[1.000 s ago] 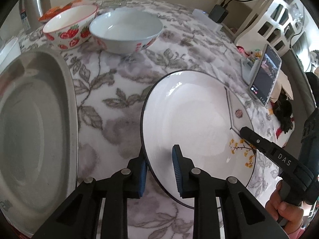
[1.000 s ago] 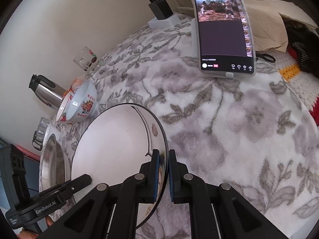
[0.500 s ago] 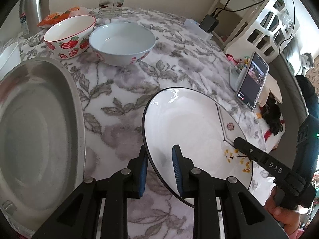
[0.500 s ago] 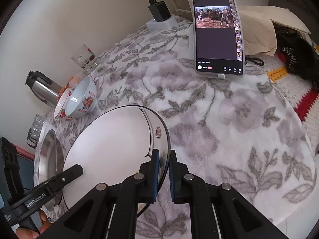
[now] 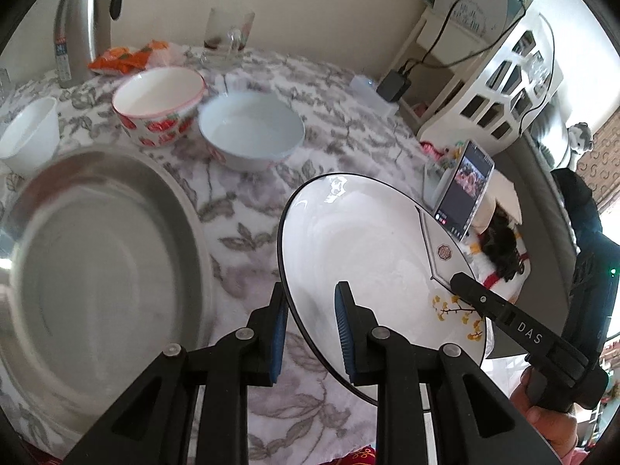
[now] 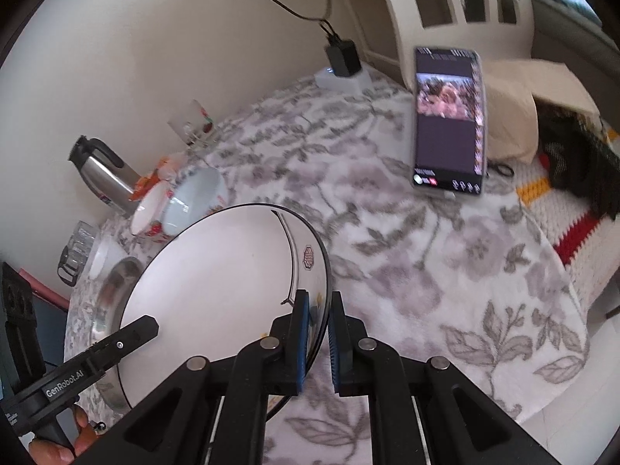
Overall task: Organize plates and bowls
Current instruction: 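Lift the white plate with both tools toward the steel basin, then lower the white plate into the steel basin with both tools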
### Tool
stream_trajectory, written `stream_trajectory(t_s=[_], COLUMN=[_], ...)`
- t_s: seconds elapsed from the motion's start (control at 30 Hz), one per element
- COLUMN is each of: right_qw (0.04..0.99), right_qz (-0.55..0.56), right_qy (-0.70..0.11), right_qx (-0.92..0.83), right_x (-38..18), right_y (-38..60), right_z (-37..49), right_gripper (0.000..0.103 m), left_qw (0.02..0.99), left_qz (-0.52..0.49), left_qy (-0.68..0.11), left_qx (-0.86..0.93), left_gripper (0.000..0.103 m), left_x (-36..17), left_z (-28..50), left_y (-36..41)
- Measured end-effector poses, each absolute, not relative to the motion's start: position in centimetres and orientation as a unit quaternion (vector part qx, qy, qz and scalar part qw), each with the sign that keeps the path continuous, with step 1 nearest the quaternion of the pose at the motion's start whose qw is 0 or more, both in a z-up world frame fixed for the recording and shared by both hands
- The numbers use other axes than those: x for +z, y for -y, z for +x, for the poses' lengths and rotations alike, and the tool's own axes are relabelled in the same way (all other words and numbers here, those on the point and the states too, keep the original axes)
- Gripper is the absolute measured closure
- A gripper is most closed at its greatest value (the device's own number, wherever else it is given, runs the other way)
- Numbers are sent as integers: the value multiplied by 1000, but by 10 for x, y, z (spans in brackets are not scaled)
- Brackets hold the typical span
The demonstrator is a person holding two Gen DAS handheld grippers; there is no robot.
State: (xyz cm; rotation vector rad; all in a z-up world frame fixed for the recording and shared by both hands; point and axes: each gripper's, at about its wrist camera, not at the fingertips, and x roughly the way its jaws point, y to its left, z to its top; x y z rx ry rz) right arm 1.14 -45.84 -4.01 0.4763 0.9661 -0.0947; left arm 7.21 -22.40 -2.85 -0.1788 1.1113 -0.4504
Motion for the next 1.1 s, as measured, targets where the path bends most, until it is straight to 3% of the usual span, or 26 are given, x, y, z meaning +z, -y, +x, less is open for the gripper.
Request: stream_trajectory(t_s=[0.6,1.1], right_qw=[876,869], right_qz=[206,190], right_qy=[-436,-453], right_qx=[20,69], right_x=[-5,-15], right_y=[349,261], right_z=[48,70], right_gripper=[92,92], left_qw=[858,861], left_qz=[-162,-237], left_qy=[-464,-441], left_qx=[-151,-85], left_gripper=[78,78], left_x=[12,4], left_z=[79,76], left_y=[103,10])
